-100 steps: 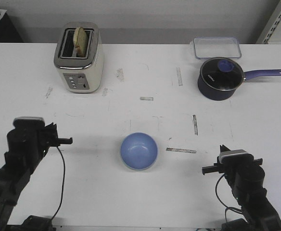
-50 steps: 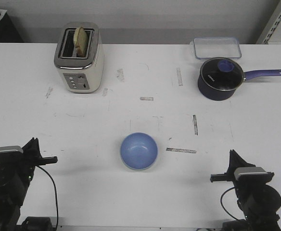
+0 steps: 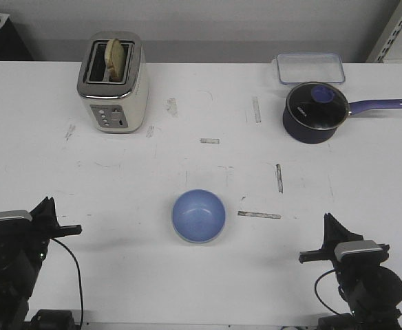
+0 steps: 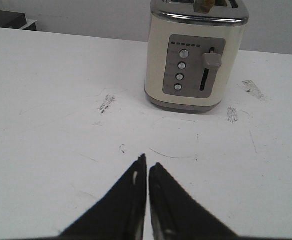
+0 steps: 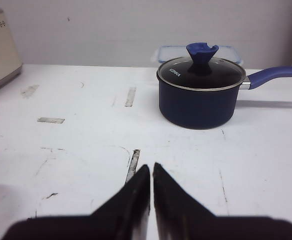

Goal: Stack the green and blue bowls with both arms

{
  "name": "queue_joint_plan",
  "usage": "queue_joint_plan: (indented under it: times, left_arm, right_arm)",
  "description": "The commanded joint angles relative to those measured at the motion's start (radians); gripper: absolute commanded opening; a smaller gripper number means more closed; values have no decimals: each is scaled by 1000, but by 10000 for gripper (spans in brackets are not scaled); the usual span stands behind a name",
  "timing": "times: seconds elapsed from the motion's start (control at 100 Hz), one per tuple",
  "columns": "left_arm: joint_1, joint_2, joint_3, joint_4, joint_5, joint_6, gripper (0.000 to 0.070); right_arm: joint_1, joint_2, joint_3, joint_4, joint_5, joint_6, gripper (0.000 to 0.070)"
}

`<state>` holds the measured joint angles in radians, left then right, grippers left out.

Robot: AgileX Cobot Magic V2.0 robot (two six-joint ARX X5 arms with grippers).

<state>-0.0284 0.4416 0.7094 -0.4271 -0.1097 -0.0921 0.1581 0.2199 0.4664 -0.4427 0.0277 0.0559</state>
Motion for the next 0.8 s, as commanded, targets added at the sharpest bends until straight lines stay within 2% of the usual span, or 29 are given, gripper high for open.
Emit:
queue_joint_plan:
  times: [0.0,0.45,0.59,0.72,0.79]
  left_arm:
    - [0,-5,10,10,-4,-2,3]
    - [-1,-71,6,11,-2,-2,2]
    - [0,-108,-45,27,-3,-3,2]
    - [1,-183,-187,185,-3,10,2]
    - [2,-238,-291,297,-2,47,2]
  right_arm:
    - [2,2,6,15,2,-1,7]
    - [2,2,6,49,2,-1,7]
    - [2,2,6,49,2,-1,7]
    - [2,2,6,49,2,-1,7]
    - [2,2,6,49,2,-1,7]
